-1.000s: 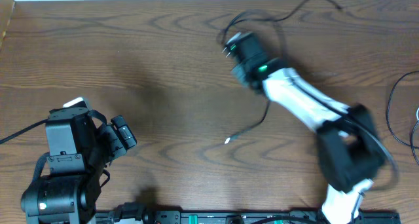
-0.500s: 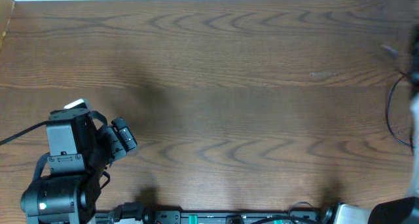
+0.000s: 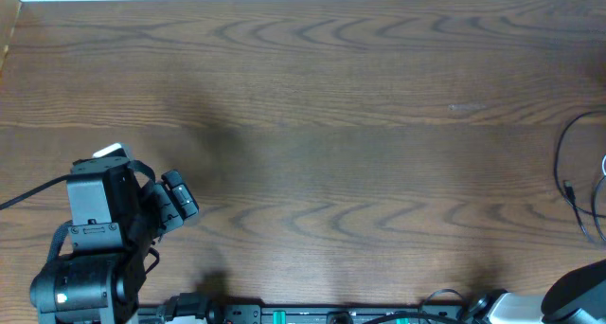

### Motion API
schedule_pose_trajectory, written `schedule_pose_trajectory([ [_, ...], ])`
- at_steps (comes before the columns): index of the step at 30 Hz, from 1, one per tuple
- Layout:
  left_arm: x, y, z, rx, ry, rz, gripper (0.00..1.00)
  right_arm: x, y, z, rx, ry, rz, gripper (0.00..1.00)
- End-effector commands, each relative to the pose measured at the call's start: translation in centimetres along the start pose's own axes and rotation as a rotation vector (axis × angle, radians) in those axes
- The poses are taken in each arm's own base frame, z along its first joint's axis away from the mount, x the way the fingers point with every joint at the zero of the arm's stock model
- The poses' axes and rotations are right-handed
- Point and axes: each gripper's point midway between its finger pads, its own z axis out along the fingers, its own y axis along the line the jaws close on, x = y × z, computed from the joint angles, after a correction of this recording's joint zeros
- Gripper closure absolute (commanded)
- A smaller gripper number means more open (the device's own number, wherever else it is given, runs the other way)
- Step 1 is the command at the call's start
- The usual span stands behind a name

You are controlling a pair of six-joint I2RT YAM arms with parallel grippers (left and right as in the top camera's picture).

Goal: Untangle cables

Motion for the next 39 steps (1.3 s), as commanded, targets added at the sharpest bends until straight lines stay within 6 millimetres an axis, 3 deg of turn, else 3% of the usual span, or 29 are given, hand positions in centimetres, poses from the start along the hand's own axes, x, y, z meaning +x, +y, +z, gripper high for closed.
schedule_pose_trajectory([
  [1,-0.4,-0.1,-0.5,0.007,-0.014,0.005,0.04,0.0,1.1,0.2,-0.057,0.003,0.040,0.01],
  [4,-0.4,-0.1,-0.5,0.007,-0.014,0.005,0.04,-0.2,1.6,0.2,-0.079,-0.005,0.037,0.01],
  [10,-0.4,-0.1,-0.5,0.007,-0.014,0.005,0.04,0.7,6.2,-0.3,-0.269,0.035,0.014,0.01],
  [18,-0.2,-0.1,-0.5,0.009,-0.009,0.028,0.04,7.0,9.9,-0.5,-0.250,0.266,-0.024,0.01],
  [22,0.2,0.1,-0.5,0.002,0.009,0.030,0.04,10.4,9.1,-0.6,-0.142,0.393,-0.029,0.01],
  [26,0.6,0.2,-0.5,-0.004,0.025,0.032,0.03,14.8,6.2,-2.1,0.071,0.563,0.165,0.01],
  [31,0.8,0.3,-0.5,-0.006,0.033,0.056,0.04,20.0,5.8,-3.4,0.125,0.736,0.256,0.01],
  [34,1.1,0.4,-0.5,-0.010,0.047,0.093,0.03,22.4,7.1,-3.5,0.015,0.801,0.152,0.01],
  [36,1.3,0.5,-0.5,-0.012,0.053,0.111,0.04,23.5,9.1,-3.7,-0.135,0.830,0.057,0.01],
  [39,1.4,0.5,-0.5,-0.013,0.056,0.115,0.04,23.8,12.9,-5.3,-0.434,0.844,-0.061,0.13],
])
